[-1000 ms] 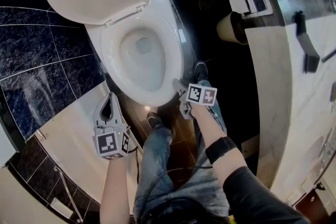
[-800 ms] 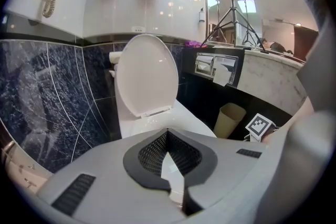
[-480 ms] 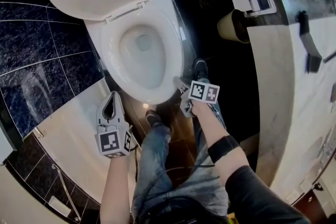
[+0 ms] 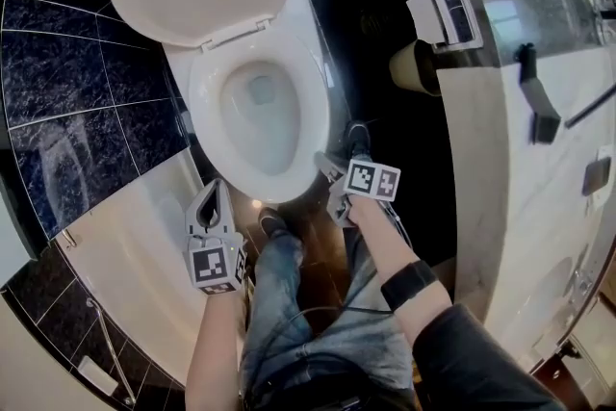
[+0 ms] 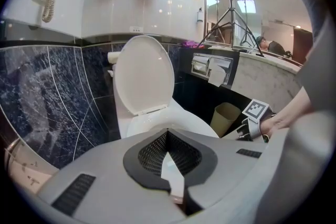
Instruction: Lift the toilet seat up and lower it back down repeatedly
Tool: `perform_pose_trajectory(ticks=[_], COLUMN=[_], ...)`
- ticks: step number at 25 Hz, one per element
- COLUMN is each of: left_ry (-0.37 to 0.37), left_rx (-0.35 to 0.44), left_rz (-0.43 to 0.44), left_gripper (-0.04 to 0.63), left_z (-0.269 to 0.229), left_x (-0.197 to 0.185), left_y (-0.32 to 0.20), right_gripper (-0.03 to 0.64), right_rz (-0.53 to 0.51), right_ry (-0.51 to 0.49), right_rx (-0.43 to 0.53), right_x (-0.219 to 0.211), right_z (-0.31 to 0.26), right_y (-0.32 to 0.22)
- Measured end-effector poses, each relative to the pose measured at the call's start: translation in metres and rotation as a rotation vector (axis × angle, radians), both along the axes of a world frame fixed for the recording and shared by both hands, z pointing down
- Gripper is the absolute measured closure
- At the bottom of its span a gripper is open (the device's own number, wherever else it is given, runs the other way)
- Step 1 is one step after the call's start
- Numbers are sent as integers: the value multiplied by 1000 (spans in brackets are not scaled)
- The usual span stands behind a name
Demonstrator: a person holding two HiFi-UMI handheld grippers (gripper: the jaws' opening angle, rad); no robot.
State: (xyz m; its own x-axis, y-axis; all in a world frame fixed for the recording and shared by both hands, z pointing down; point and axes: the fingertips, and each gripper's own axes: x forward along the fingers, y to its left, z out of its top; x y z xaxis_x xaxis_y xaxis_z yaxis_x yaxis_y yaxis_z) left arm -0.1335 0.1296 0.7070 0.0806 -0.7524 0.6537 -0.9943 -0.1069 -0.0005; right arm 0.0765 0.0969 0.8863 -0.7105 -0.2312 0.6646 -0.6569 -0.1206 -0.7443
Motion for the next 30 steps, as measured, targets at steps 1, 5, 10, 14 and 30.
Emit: perform_pose_trajectory(ticks=[1, 5, 10, 14, 30], left_ry=[6, 32, 26, 105, 237], left_rx=[-6, -41, -118, -237, -121], left_rz=[1, -27, 4, -38, -227], left_gripper=[595, 595, 595, 595, 595], left_z=[-5, -26, -31, -5, -41], left_x=[3, 9, 18, 30, 32], left_y=[3, 21, 61, 92, -12], right_gripper=[483, 488, 486, 486, 475], right_rz=[1, 15, 17, 27, -1], right_ry=[-2, -5, -18, -43, -96], right_rx=[-2, -17, -17, -7, -6], right_x=[0, -3, -8, -14, -37], right_z=[-9, -48, -99, -138, -199], right_y=[-1, -8, -27, -48, -90])
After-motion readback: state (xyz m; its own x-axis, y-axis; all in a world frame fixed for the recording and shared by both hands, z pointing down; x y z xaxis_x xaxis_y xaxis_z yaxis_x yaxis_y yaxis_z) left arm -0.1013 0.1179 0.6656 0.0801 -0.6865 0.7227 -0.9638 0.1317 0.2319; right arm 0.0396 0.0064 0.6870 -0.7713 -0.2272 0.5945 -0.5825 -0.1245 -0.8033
